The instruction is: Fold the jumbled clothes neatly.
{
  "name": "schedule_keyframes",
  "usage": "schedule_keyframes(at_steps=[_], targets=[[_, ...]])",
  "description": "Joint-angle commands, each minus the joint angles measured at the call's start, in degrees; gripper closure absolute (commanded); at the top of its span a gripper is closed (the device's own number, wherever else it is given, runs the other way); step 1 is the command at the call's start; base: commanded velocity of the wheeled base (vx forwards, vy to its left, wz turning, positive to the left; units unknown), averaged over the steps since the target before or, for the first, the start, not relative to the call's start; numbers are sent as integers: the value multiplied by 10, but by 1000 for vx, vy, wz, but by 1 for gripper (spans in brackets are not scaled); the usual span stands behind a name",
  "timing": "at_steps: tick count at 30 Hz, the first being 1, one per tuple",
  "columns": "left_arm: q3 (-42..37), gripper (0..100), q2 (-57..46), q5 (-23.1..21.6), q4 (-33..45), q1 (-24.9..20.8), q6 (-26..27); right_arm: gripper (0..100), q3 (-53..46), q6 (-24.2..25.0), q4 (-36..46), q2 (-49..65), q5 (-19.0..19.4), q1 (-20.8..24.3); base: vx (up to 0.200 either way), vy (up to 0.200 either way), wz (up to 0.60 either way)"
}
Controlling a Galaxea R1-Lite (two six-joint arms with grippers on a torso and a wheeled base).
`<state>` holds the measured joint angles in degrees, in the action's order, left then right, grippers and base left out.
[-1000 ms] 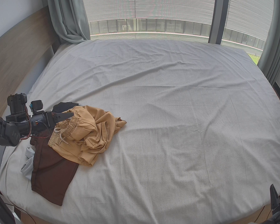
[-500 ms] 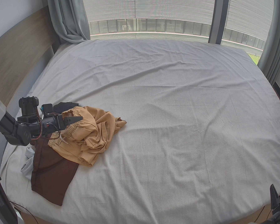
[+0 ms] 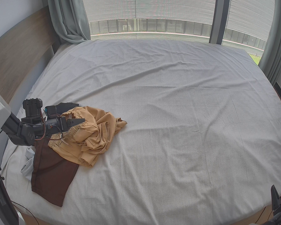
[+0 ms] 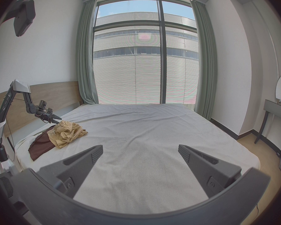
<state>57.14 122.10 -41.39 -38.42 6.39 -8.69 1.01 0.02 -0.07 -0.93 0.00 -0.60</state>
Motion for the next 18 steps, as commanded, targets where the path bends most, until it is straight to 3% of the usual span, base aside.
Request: schedule_keyframes(at_steps=[1, 11, 18], targets=[[2, 0, -1, 0, 0, 2, 0, 0, -8, 0, 0, 9, 0, 0, 0, 0, 0], [3, 0, 14, 0, -1, -30, 0, 0, -8, 0, 0, 9, 0, 0, 0, 0, 0], [8, 0, 39, -1, -8, -28, 4, 0, -8, 0, 0, 9, 0, 0, 0, 0, 0]])
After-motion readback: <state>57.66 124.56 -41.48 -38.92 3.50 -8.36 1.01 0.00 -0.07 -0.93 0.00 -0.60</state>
